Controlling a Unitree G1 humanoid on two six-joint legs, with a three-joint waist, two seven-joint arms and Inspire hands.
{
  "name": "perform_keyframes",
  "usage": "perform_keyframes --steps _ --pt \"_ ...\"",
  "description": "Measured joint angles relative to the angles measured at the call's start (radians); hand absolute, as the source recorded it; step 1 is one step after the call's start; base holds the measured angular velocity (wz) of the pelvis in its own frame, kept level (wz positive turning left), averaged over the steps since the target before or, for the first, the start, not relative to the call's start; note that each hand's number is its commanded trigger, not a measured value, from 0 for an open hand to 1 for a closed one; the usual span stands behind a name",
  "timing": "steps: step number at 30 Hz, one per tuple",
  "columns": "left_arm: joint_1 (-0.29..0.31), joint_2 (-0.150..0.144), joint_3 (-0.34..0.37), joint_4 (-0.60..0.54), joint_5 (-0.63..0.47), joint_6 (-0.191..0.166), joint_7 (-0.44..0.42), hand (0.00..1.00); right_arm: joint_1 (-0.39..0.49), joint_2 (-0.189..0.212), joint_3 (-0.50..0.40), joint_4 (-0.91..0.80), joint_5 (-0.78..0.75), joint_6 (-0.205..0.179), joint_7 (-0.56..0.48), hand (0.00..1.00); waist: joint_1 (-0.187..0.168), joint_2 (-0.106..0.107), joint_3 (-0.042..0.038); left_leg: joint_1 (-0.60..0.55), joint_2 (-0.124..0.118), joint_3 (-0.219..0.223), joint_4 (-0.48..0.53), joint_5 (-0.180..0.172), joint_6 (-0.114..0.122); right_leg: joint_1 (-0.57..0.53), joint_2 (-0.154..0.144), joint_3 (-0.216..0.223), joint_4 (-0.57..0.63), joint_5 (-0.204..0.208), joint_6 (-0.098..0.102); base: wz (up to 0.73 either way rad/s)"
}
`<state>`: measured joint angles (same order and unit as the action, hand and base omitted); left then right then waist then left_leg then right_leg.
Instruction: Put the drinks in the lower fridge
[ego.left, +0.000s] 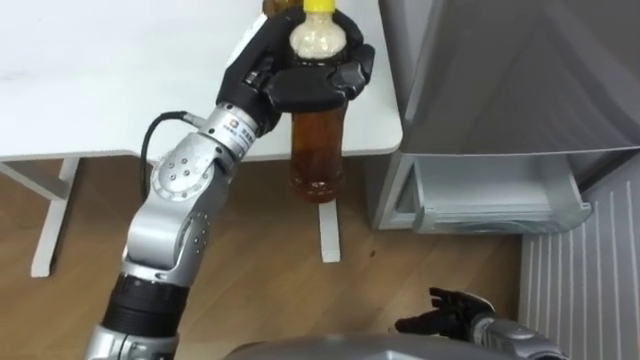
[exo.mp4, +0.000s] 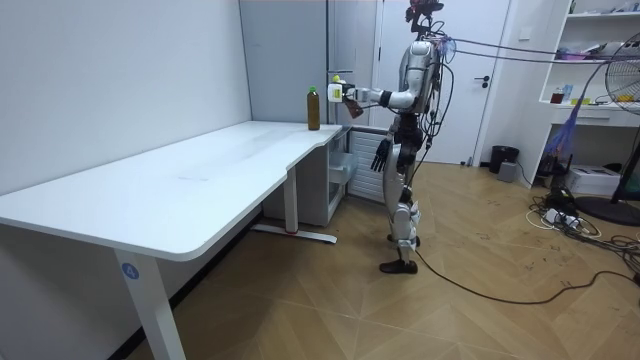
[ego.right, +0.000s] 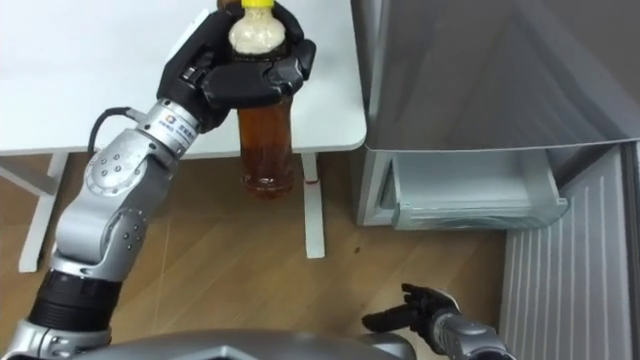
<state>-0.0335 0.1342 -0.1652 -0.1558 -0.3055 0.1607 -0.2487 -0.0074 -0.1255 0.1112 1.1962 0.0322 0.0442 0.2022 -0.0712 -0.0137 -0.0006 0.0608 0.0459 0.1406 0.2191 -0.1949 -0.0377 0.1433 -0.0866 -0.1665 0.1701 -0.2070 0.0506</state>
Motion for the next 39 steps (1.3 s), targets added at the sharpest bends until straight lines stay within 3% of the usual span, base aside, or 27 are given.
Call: perform_keyframes --steps 7,16,25,29,39 --pt "0.047 0.000 -0.019 0.000 0.003 -0.004 -0.001 1.00 -0.021 0.004 0.088 -0.036 -0.021 0.000 0.045 0.00 0.007 0.005 0.0030 -0.022 0.000 -0.009 0.012 0.000 0.000 -0.011 0.000 -0.010 0.001 0.000 0.000 0.04" --pt "0.057 0.003 -0.032 0.000 0.003 -0.019 -0.004 1.00 -0.026 0.007 0.153 -0.093 -0.039 0.002 0.132 0.00 0.055 -0.009 0.0113 -0.035 0.000 -0.011 0.019 0.000 0.000 -0.012 -0.003 -0.028 0.004 0.000 -0.001 0.03" --pt "0.107 0.017 -0.045 0.000 0.003 -0.027 -0.009 1.00 -0.003 0.004 0.201 -0.395 -0.068 0.001 0.248 0.00 0.081 -0.010 0.0124 -0.034 0.000 -0.013 0.020 0.000 0.000 -0.016 -0.003 -0.031 0.014 0.000 0.000 0.00" --pt "0.124 0.045 -0.060 0.009 0.003 -0.037 -0.035 1.00 0.001 0.003 0.222 -0.502 -0.067 0.004 0.305 0.00 0.079 -0.015 0.0156 -0.038 0.000 -0.017 0.024 0.000 0.000 -0.012 -0.004 -0.038 0.015 0.000 0.000 0.04" --pt "0.144 0.039 -0.138 0.045 0.049 -0.038 -0.055 1.00 0.023 0.005 0.217 -0.680 -0.066 0.022 0.379 0.00 0.076 -0.007 0.0188 -0.050 -0.003 -0.047 0.049 -0.002 0.003 -0.002 -0.004 -0.058 0.018 0.000 0.000 0.06"
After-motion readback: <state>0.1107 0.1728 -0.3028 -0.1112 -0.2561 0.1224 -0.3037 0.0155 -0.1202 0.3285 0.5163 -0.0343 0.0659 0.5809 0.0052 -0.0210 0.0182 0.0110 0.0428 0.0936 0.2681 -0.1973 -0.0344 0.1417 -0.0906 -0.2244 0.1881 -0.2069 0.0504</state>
